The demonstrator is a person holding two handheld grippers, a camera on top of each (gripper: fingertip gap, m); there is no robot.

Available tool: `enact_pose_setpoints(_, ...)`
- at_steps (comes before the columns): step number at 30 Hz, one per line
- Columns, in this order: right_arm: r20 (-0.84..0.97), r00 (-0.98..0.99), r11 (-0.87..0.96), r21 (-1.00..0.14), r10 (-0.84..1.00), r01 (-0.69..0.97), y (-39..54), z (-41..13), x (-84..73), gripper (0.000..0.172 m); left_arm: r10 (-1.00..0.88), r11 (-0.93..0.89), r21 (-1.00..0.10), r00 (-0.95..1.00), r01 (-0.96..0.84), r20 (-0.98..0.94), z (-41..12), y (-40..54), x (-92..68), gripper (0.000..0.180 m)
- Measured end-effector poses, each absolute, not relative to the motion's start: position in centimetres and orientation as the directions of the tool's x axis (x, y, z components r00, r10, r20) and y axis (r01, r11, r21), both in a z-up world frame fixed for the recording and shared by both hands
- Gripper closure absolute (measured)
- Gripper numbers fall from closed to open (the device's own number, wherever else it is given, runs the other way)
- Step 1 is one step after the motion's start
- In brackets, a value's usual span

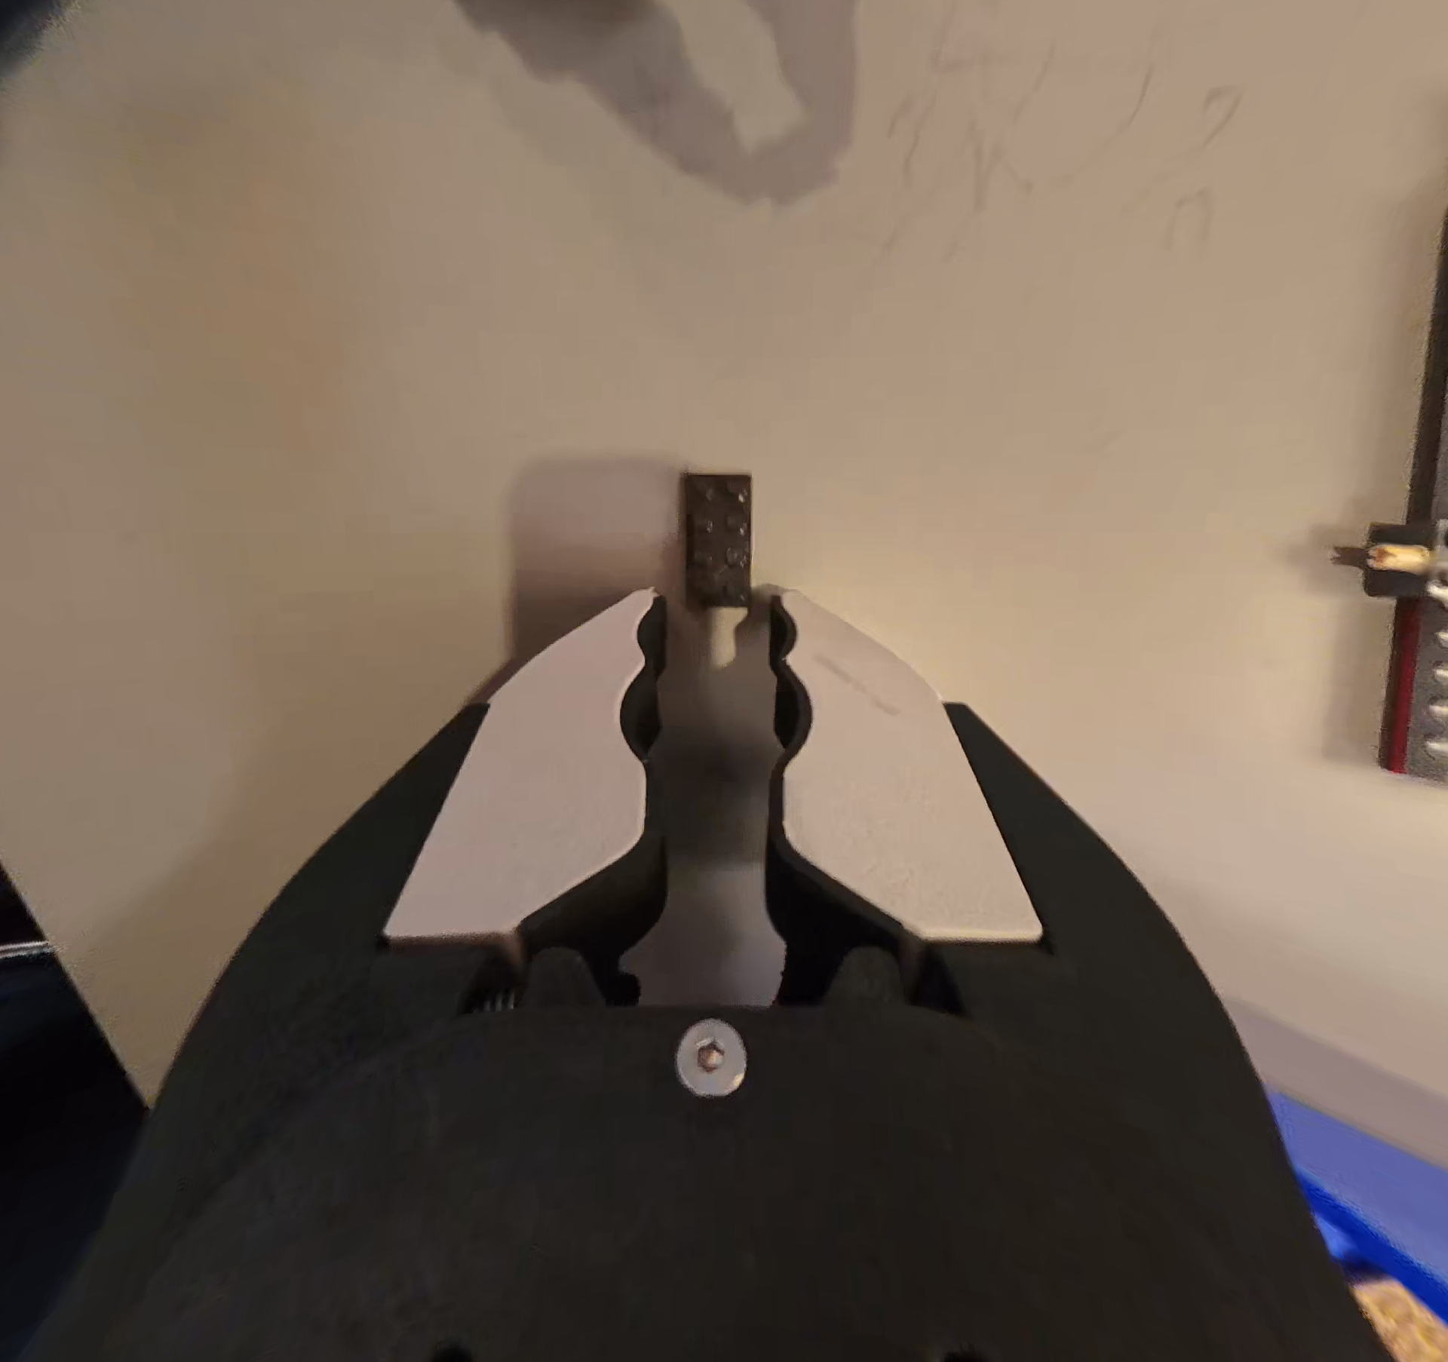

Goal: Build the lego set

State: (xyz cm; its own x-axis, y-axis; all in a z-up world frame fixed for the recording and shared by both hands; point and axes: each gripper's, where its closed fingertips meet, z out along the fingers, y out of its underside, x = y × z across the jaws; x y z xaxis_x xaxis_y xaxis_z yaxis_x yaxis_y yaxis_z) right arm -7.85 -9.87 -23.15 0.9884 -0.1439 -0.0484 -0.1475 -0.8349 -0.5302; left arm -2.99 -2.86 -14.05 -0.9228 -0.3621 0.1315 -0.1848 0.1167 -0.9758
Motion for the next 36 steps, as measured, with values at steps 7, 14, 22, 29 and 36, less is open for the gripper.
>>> enact_pose_setpoints(7,0.003,0.999,-0.826,-0.563,-0.041,-0.032,-5.9,-23.2,-5.8,0.156,-0.427,0.082,-0.974,-0.89,-0.211,0.157,-13.9,-1.9,-1.8,0.164)
enact_pose_setpoints(14,0.119,0.96,-0.75,-0.602,0.254,0.273,-0.4,-23.1,-3.7,0.156,-0.558,0.009,-0.944,-0.785,-0.331,0.27,-14.5,0.7,0.4,0.164)
enact_pose_setpoints(22,0.163,0.946,-0.649,-0.694,0.281,0.312,0.7,-21.9,-3.1,0.145,-0.622,-0.035,-0.93,-0.72,-0.367,0.308,-14.8,0.9,1.8,0.164)
enact_pose_setpoints(29,0.274,0.962,-0.458,-0.856,-0.013,0.238,2.2,-17.6,0.2,0.141,-0.679,-0.098,-0.932,-0.662,-0.348,0.319,-14.5,1.7,2.9,0.164)
enact_pose_setpoints(36,0.324,0.939,-0.422,-0.872,-0.119,0.248,2.2,-17.3,1.7,0.139,-0.688,-0.102,-0.908,-0.631,-0.406,0.359,-15.2,2.3,3.0,0.164)
